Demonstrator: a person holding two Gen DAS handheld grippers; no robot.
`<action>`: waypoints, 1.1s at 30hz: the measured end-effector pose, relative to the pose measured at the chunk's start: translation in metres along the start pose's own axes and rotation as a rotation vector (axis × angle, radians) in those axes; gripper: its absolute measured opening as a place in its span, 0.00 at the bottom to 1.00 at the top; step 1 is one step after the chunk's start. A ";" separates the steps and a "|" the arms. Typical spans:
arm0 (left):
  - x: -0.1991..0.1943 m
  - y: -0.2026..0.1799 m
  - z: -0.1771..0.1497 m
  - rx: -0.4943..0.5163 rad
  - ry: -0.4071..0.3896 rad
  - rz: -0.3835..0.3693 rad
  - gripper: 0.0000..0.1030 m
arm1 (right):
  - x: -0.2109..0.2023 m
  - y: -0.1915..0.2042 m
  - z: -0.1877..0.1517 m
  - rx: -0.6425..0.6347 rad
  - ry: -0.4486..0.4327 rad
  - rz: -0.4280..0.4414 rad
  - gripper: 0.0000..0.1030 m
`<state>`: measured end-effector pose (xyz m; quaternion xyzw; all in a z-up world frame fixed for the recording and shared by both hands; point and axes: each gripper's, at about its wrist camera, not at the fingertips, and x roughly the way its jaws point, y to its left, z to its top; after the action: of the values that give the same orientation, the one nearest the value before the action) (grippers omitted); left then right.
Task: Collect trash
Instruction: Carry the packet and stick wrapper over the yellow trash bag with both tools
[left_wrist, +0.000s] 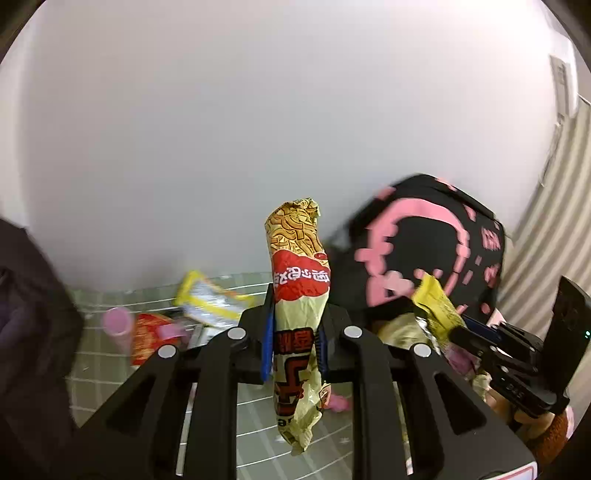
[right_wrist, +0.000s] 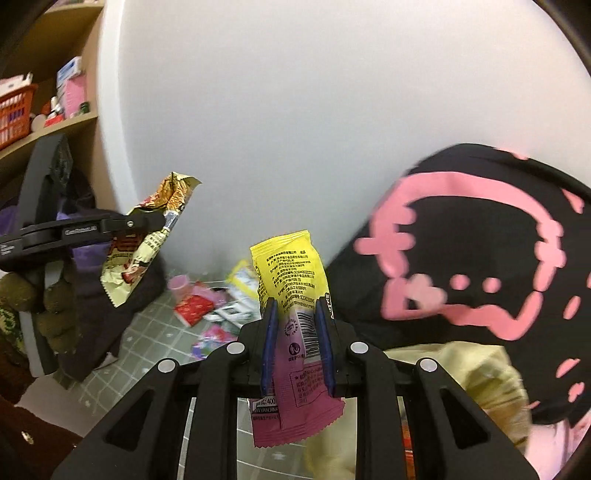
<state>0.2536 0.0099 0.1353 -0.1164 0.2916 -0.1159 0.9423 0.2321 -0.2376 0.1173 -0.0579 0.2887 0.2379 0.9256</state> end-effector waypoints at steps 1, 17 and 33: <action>0.006 -0.013 0.000 0.016 0.008 -0.021 0.15 | -0.003 -0.009 -0.002 0.010 -0.001 -0.015 0.20; 0.077 -0.127 -0.026 0.167 0.145 -0.204 0.15 | -0.047 -0.101 -0.046 0.149 0.020 -0.176 0.20; 0.087 -0.128 -0.038 0.161 0.205 -0.234 0.15 | -0.018 -0.107 -0.082 0.285 0.139 -0.131 0.23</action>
<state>0.2823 -0.1423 0.0960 -0.0614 0.3602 -0.2591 0.8941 0.2284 -0.3594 0.0565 0.0389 0.3783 0.1293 0.9158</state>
